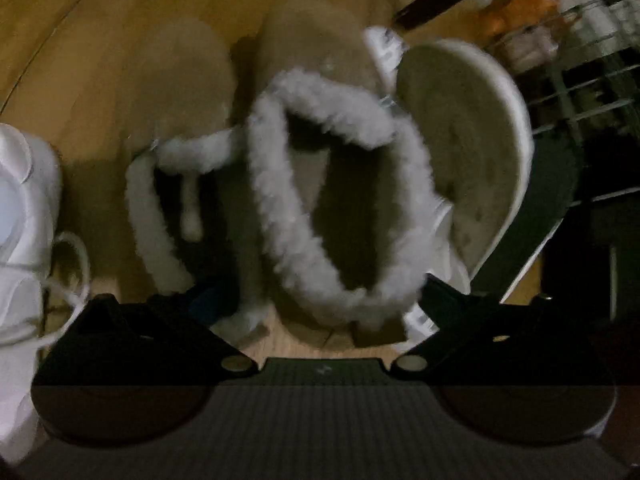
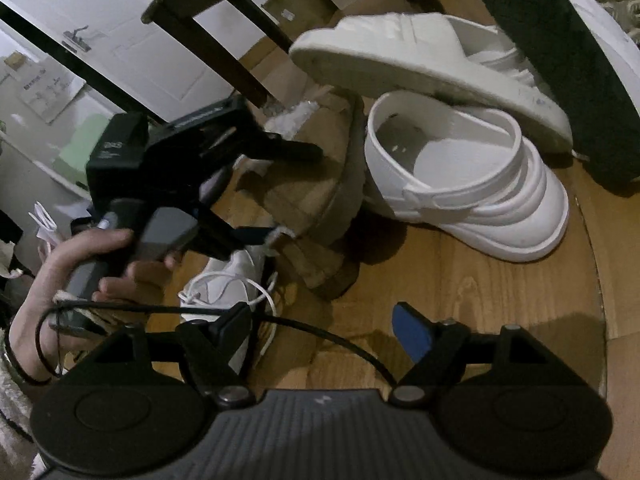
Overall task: Organize scattered shoes
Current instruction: 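Move the left tool to the pile and grasp a brown fur-lined slipper, then lift the brown fur-lined slipper from the pile with the left tool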
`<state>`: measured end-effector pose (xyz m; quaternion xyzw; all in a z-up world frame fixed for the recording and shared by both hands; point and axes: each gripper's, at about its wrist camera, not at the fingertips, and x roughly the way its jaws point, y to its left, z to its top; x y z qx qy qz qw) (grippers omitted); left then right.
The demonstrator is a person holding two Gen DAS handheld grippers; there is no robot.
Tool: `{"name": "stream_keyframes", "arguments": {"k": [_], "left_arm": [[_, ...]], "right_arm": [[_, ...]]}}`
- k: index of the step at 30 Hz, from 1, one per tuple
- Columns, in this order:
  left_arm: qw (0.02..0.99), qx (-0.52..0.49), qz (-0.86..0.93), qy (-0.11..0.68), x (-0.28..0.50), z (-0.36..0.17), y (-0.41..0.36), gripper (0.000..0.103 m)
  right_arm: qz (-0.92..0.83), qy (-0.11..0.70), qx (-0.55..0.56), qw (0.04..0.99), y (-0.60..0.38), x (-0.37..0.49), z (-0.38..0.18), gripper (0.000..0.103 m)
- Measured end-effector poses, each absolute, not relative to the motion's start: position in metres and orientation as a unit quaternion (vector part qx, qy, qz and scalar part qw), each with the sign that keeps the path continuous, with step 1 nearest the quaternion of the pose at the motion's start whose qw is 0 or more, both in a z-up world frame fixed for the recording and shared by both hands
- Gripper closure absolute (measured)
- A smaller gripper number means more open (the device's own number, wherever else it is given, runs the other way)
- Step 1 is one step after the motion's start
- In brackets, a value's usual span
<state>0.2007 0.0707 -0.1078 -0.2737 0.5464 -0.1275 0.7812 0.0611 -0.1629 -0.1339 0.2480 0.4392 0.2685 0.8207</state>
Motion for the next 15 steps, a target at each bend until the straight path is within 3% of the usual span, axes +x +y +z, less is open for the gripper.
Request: {"name": "stream_keyframes", "arguments": {"k": [11, 15], "left_arm": [[0.836, -0.210, -0.130, 0.489, 0.186, -0.072, 0.068, 0.059], [0.848, -0.187, -0.126, 0.480, 0.184, -0.058, 0.070, 0.061]], "right_arm": [[0.255, 0.437, 0.259, 0.823, -0.175, 0.060, -0.135, 0.021], [0.256, 0.439, 0.258, 0.822, -0.174, 0.062, -0.136, 0.021]]}}
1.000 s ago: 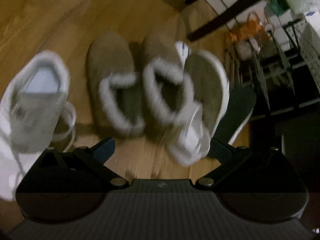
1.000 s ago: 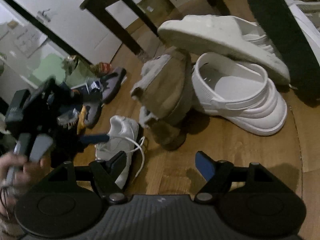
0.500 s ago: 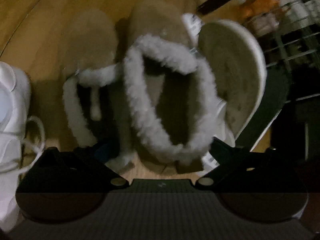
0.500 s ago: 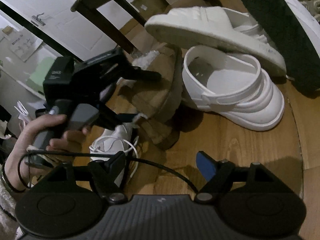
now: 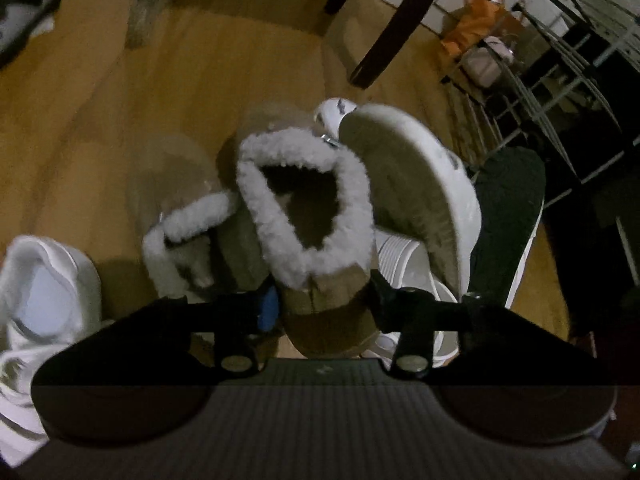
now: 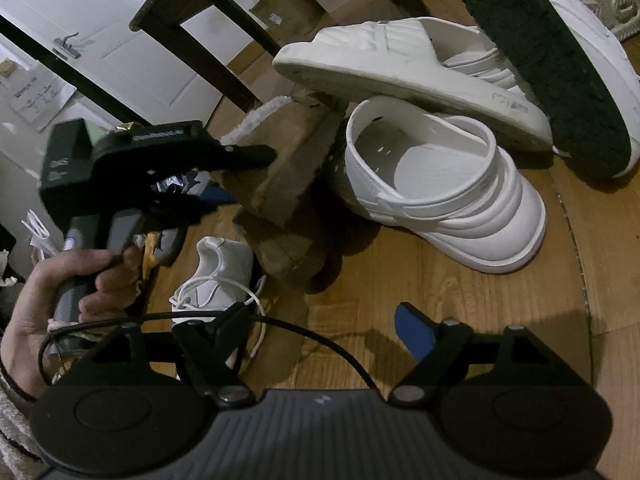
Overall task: Organize scattered shoes
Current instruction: 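Lift the brown fur-lined slipper from the pile with the left tool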
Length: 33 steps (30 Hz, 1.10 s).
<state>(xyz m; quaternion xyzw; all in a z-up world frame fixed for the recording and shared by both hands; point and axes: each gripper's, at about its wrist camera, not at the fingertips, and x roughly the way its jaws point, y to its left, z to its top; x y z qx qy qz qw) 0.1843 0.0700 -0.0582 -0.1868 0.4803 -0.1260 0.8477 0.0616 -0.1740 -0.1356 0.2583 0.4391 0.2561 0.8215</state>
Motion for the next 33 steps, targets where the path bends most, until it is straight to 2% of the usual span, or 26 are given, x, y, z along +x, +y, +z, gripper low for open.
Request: {"name": "stream_keyframes", "arguments": {"k": [3, 6, 8, 9, 12, 14, 16, 21, 23, 26, 28, 30, 33], "left_arm": [[0.847, -0.180, -0.117, 0.486, 0.185, -0.056, 0.074, 0.059], [0.863, -0.146, -0.113, 0.470, 0.181, -0.048, 0.067, 0.050], [0.875, -0.106, -0.123, 0.455, 0.175, -0.038, 0.055, 0.026], [0.877, -0.105, -0.124, 0.452, 0.174, -0.038, 0.053, 0.022], [0.876, -0.139, -0.141, 0.441, 0.181, -0.036, 0.052, 0.025], [0.865, -0.140, -0.131, 0.463, 0.195, -0.044, 0.048, 0.044], [0.860, -0.137, -0.107, 0.479, 0.207, -0.056, 0.047, 0.045], [0.873, -0.158, -0.084, 0.454, 0.206, -0.061, 0.061, 0.038], [0.897, -0.141, -0.067, 0.413, 0.200, -0.056, 0.061, 0.030], [0.913, -0.115, -0.066, 0.385, 0.202, -0.055, 0.053, 0.030], [0.908, -0.121, -0.083, 0.393, 0.213, -0.058, 0.049, 0.028], [0.906, -0.102, -0.068, 0.406, 0.223, -0.062, 0.042, 0.022], [0.908, -0.054, -0.057, 0.411, 0.234, -0.065, 0.032, 0.021]], "right_arm": [[0.255, 0.443, 0.258, 0.820, -0.174, 0.063, -0.137, 0.021], [0.253, 0.448, 0.258, 0.818, -0.174, 0.064, -0.140, 0.021], [0.252, 0.451, 0.258, 0.817, -0.174, 0.065, -0.141, 0.021], [0.252, 0.451, 0.259, 0.816, -0.174, 0.065, -0.141, 0.021], [0.253, 0.453, 0.261, 0.814, -0.173, 0.066, -0.143, 0.020], [0.254, 0.456, 0.260, 0.813, -0.172, 0.066, -0.144, 0.020], [0.253, 0.458, 0.259, 0.812, -0.171, 0.066, -0.145, 0.020], [0.249, 0.463, 0.262, 0.809, -0.174, 0.065, -0.149, 0.020], [0.247, 0.465, 0.263, 0.809, -0.175, 0.066, -0.150, 0.020], [0.245, 0.468, 0.268, 0.805, -0.176, 0.068, -0.153, 0.019], [0.246, 0.471, 0.273, 0.802, -0.175, 0.069, -0.155, 0.018], [0.248, 0.474, 0.274, 0.799, -0.175, 0.068, -0.157, 0.018], [0.246, 0.478, 0.268, 0.799, -0.173, 0.067, -0.160, 0.018]]}}
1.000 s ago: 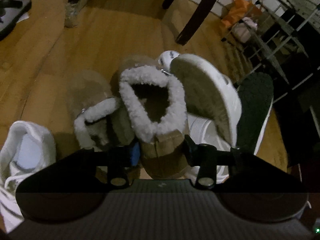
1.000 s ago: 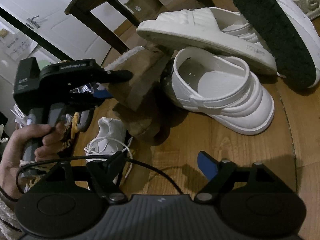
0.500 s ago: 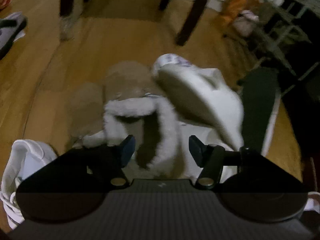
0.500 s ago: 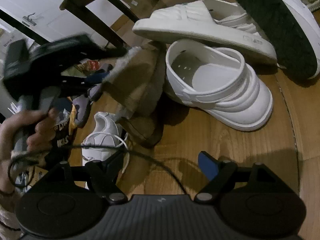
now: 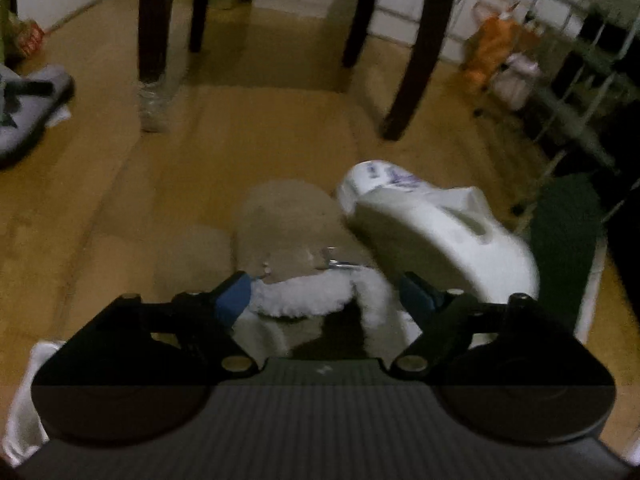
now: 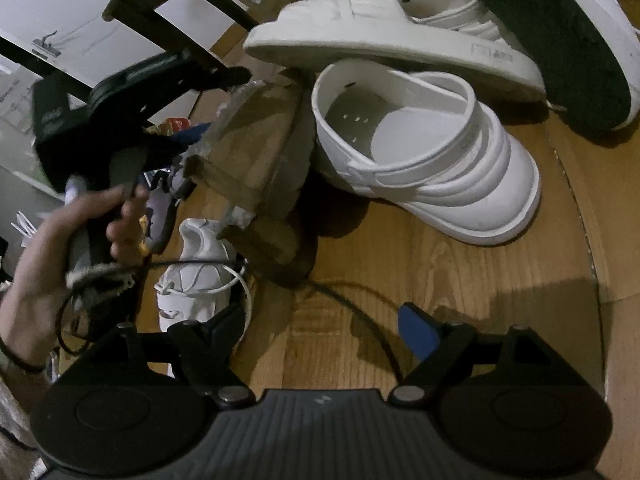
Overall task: Organize scattered shoes
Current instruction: 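Lift the brown fur-lined slipper from the pile with the left tool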
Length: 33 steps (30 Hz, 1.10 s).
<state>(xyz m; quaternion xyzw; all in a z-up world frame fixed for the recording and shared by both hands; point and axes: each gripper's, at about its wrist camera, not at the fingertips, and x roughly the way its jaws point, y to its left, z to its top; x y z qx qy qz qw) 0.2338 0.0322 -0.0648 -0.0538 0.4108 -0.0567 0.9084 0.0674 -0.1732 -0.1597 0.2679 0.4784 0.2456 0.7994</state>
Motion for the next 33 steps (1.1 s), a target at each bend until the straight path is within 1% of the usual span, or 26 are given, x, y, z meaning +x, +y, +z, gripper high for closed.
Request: {"name": "stream_keyframes", "arguments": {"k": [1, 2, 5, 7, 8, 9, 13, 14, 16, 20, 23, 25, 27, 30, 32, 33], "left_arm": [[0.910, -0.034, -0.066, 0.409, 0.234, -0.065, 0.028, 0.024], [0.910, -0.012, -0.076, 0.407, 0.235, -0.065, 0.023, 0.038], [0.906, -0.001, -0.088, 0.413, 0.232, -0.061, 0.019, 0.071], [0.908, 0.011, -0.087, 0.409, 0.226, -0.056, 0.019, 0.075], [0.910, 0.022, -0.084, 0.404, 0.226, -0.054, 0.015, 0.086], [0.912, 0.030, -0.080, 0.401, 0.225, -0.053, 0.012, 0.091], [0.921, 0.086, -0.079, 0.372, 0.194, -0.045, 0.004, 0.094], [0.920, 0.095, -0.081, 0.372, 0.188, -0.046, 0.003, 0.098], [0.920, 0.112, -0.082, 0.366, 0.177, -0.048, -0.002, 0.103], [0.913, 0.156, -0.085, 0.367, 0.176, -0.056, -0.017, 0.103], [0.914, 0.161, -0.073, 0.366, 0.186, -0.058, -0.020, 0.100], [0.916, 0.161, -0.070, 0.360, 0.188, -0.056, -0.019, 0.100], [0.916, 0.144, -0.077, 0.367, 0.187, -0.054, -0.015, 0.096], [0.911, 0.132, -0.075, 0.383, 0.171, -0.046, -0.013, 0.081], [0.911, 0.188, -0.078, 0.358, 0.153, -0.041, -0.022, 0.061], [0.911, 0.207, -0.076, 0.348, 0.149, -0.041, -0.025, 0.054]], "right_arm": [[0.245, 0.479, 0.266, 0.800, -0.173, 0.067, -0.160, 0.018], [0.242, 0.481, 0.266, 0.800, -0.174, 0.068, -0.162, 0.017], [0.235, 0.483, 0.272, 0.799, -0.181, 0.069, -0.165, 0.017], [0.232, 0.482, 0.277, 0.798, -0.183, 0.070, -0.167, 0.017], [0.230, 0.481, 0.280, 0.798, -0.185, 0.071, -0.167, 0.017], [0.229, 0.480, 0.282, 0.798, -0.186, 0.072, -0.168, 0.017], [0.226, 0.477, 0.285, 0.800, -0.188, 0.073, -0.169, 0.017], [0.226, 0.476, 0.286, 0.801, -0.187, 0.073, -0.169, 0.017], [0.226, 0.474, 0.287, 0.801, -0.186, 0.073, -0.168, 0.017], [0.226, 0.476, 0.285, 0.801, -0.184, 0.073, -0.169, 0.017], [0.224, 0.480, 0.283, 0.800, -0.183, 0.074, -0.172, 0.017], [0.224, 0.482, 0.282, 0.799, -0.182, 0.074, -0.172, 0.017], [0.224, 0.481, 0.282, 0.799, -0.184, 0.073, -0.171, 0.017], [0.226, 0.478, 0.288, 0.798, -0.186, 0.074, -0.169, 0.017], [0.228, 0.478, 0.291, 0.797, -0.187, 0.073, -0.169, 0.017], [0.229, 0.478, 0.292, 0.796, -0.188, 0.073, -0.168, 0.017]]}}
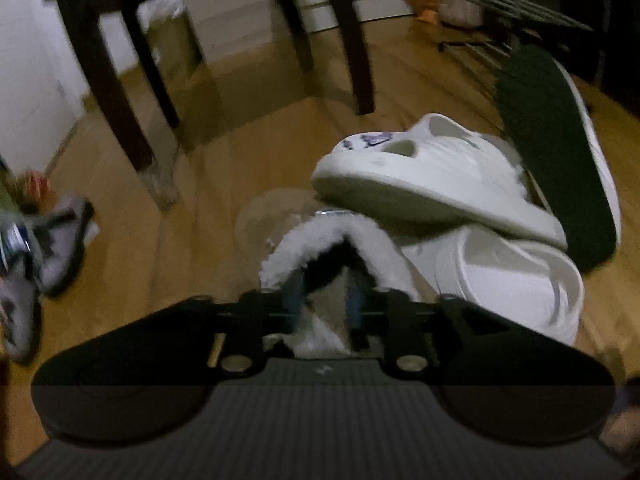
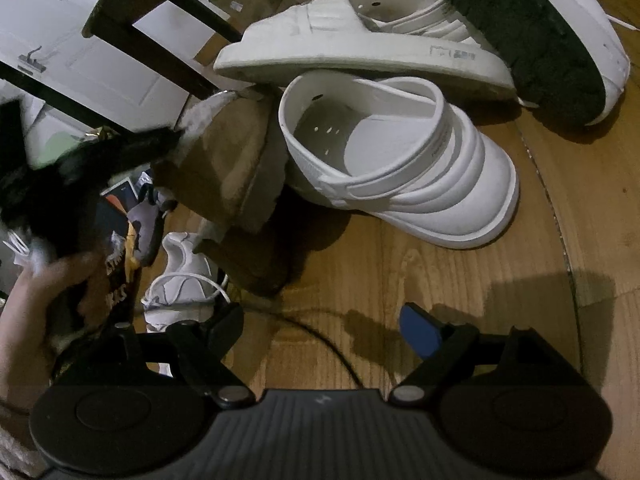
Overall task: Organize scattered shoes
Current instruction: 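Lift the brown fur-lined slipper from the pile with the left tool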
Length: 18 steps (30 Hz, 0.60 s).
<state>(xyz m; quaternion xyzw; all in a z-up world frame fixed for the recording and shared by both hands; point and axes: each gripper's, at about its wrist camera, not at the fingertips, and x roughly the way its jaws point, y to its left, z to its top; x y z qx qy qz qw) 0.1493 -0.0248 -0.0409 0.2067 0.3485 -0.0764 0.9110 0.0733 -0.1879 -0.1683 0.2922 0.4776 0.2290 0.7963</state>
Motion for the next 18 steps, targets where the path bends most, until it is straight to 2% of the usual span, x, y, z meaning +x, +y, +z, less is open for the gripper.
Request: {"name": "stream_keyframes", "arguments": {"k": [2, 4, 9, 10, 11, 12, 13, 18], "left_arm": [[0.906, 0.267, -0.057, 0.325, 0.149, -0.043, -0.031, 0.029], [0.901, 0.290, -0.056, 0.319, 0.157, -0.046, -0.032, 0.020], [0.889, 0.289, -0.071, 0.347, 0.195, -0.059, -0.019, 0.018], [0.888, 0.281, -0.081, 0.355, 0.207, -0.060, -0.014, 0.021], [0.883, 0.278, -0.083, 0.368, 0.215, -0.061, -0.012, 0.045], [0.878, 0.276, -0.084, 0.381, 0.223, -0.062, -0.012, 0.058], [0.873, 0.274, -0.084, 0.394, 0.230, -0.063, -0.012, 0.080], [0.874, 0.264, -0.083, 0.399, 0.232, -0.064, -0.014, 0.083]], "right_arm": [[0.233, 0.477, 0.294, 0.795, -0.187, 0.073, -0.167, 0.017], [0.238, 0.476, 0.291, 0.795, -0.185, 0.072, -0.165, 0.017], [0.238, 0.476, 0.287, 0.797, -0.183, 0.071, -0.164, 0.016], [0.237, 0.477, 0.288, 0.796, -0.183, 0.071, -0.164, 0.017], [0.237, 0.477, 0.289, 0.796, -0.183, 0.071, -0.164, 0.017], [0.237, 0.477, 0.289, 0.795, -0.183, 0.071, -0.164, 0.016], [0.237, 0.477, 0.288, 0.796, -0.182, 0.071, -0.165, 0.016], [0.236, 0.478, 0.283, 0.798, -0.183, 0.072, -0.165, 0.016]]}}
